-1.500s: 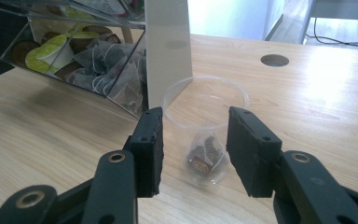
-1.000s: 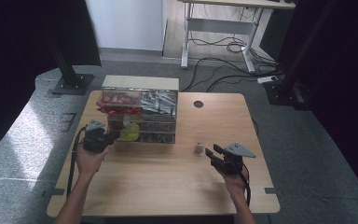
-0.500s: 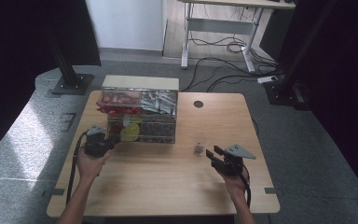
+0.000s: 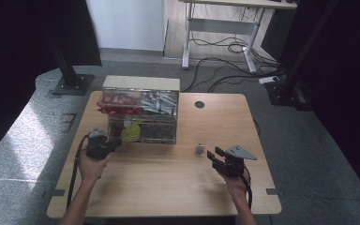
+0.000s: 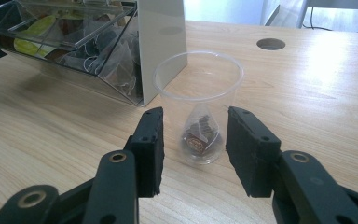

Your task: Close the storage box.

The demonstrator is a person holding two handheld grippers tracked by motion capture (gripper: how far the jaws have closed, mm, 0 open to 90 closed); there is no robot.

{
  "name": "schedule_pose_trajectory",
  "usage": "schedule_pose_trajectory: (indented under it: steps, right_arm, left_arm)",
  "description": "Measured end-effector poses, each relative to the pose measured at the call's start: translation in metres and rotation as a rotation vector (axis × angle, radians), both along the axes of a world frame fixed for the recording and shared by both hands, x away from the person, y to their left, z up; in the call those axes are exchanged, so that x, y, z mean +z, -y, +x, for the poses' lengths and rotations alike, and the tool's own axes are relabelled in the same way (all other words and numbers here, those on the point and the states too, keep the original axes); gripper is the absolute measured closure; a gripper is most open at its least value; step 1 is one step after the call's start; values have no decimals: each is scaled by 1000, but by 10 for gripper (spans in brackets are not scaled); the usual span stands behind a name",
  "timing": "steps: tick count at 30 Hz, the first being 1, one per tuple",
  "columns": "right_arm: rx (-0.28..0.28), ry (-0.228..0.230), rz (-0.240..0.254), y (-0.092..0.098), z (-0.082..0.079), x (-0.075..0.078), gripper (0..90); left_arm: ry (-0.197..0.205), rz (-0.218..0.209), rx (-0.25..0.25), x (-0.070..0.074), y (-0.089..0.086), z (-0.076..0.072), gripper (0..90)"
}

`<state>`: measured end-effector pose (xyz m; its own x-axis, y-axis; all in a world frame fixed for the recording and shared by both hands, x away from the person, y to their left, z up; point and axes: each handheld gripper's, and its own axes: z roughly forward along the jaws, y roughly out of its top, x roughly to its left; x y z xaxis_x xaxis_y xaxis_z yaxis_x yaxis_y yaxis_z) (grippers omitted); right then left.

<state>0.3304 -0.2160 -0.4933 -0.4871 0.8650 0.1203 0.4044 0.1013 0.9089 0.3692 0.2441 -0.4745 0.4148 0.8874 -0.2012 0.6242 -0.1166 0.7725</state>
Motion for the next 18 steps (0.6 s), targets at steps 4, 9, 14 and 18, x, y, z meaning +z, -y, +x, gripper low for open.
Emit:
schedule_pose_trajectory:
  steps: [4,9,14,18]
  right_arm:
    - [0,0,2,0,0,-1,560]
    - [5,2,0,-1,0,0,560]
    - [3,0,1,0,0,0,558]
    - [1,2,2,0,0,-1,558]
  left_arm:
    - [-2,-2,0,-2,0,0,900]
    - [-14,-2,0,-7,2,0,900]
    - [-22,23,0,-12,3,2,900]
    - [-30,19,0,-14,3,3,900]
